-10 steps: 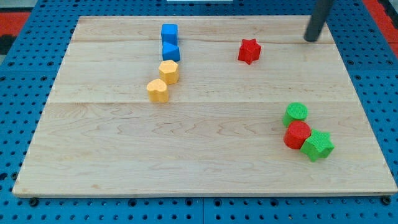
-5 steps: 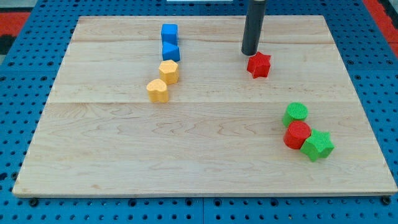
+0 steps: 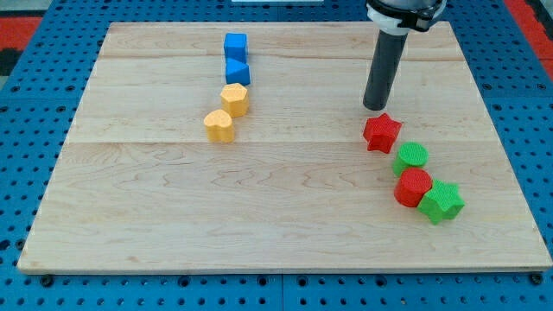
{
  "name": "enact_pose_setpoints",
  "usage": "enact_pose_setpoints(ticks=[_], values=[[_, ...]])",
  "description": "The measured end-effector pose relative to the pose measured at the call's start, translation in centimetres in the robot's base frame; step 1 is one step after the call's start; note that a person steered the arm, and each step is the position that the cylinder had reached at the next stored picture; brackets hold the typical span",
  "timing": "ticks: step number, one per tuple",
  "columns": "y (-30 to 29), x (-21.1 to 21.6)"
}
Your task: Move the red star to the top left of the green circle
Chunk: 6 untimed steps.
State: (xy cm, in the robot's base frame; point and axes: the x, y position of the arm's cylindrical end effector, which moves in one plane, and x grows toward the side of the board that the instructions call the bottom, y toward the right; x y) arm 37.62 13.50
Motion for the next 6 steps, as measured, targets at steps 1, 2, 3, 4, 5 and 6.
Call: enact_pose_setpoints(ticks=[1,2,3,4,5,6], values=[[0.0,-1.1],[0.6,-3.5],[1.4,-7.9],[1.4,-9.4],[1.7,-9.4],[0.9,-9.3]])
